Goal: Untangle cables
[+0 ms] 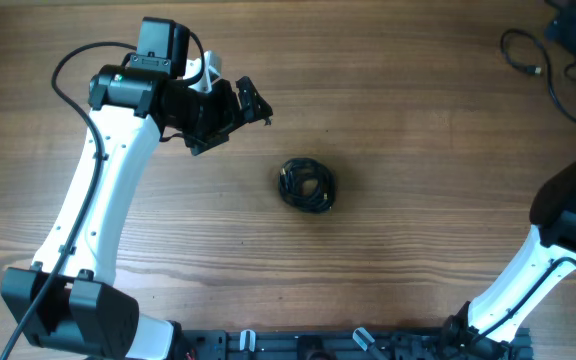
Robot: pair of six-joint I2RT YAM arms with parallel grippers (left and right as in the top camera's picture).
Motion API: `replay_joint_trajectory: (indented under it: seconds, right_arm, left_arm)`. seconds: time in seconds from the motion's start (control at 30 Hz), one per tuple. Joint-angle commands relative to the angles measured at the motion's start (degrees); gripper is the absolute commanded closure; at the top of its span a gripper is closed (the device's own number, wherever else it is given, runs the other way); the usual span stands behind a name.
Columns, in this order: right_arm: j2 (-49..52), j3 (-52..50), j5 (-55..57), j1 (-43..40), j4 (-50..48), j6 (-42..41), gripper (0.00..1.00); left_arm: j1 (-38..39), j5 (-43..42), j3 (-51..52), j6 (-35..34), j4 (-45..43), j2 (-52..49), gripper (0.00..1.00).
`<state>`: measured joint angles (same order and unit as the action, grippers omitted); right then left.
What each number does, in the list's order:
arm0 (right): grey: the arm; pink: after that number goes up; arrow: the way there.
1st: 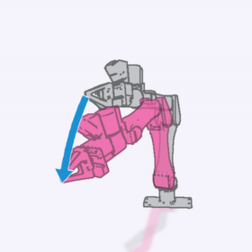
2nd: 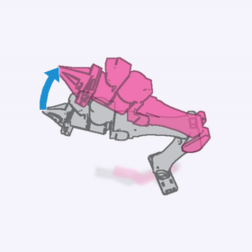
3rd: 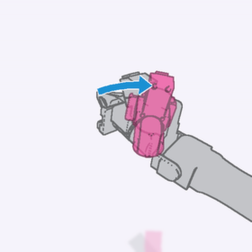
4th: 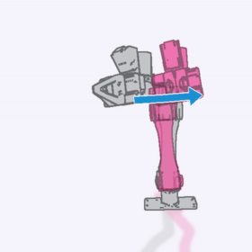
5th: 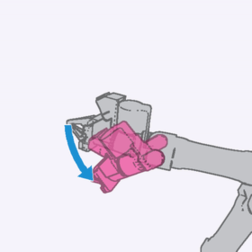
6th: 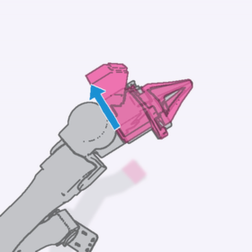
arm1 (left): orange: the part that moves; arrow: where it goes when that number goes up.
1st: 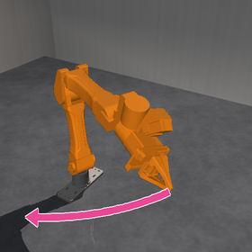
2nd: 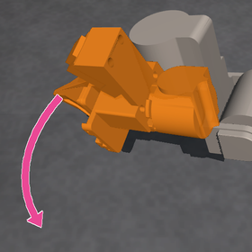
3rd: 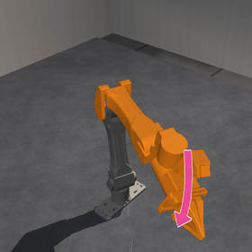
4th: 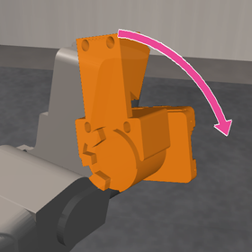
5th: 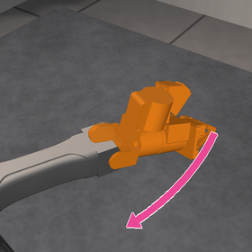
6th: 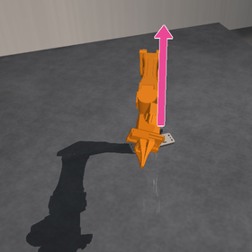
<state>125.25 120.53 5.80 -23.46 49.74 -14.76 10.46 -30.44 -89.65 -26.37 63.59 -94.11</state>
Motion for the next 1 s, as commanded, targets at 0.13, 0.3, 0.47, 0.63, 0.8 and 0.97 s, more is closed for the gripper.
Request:
replay_joint_trajectory:
  seconds: [0.13, 0.3, 0.47, 0.63, 0.8, 0.97]
  right_arm:
    - [-0.96, -8.63, 9.27, -2.80, 0.44, 1.20, 0.01]
    - [-0.94, -16.90, 6.21, -7.10, -9.14, 0.52, 0.01]
    - [-0.83, -26.27, 8.61, -7.43, -21.00, 5.22, 0.00]
    - [0.24, -30.21, 7.48, -8.35, -26.25, 2.73, 0.23]
    - [5.18, -30.21, 3.13, -9.40, -27.98, 2.80, 0.14]
    - [9.35, -30.18, -1.38, -9.40, -35.04, 1.90, 0.38]
  left_arm:
    - [0.15, 0.55, -0.61, 1.11, -0.13, 1.20, 0.00]
    - [0.15, 0.55, -0.61, 1.11, -0.15, 1.20, 0.00]
    - [0.15, 0.55, -0.61, 1.09, -0.22, 1.20, 0.00]
    - [0.15, 0.55, -0.61, 1.11, -0.39, 1.20, 0.00]
    - [0.15, 0.55, -0.61, 1.09, -1.70, 1.20, 0.00]
    - [0.15, 0.57, -0.61, 1.09, -1.88, 1.20, 0.00]
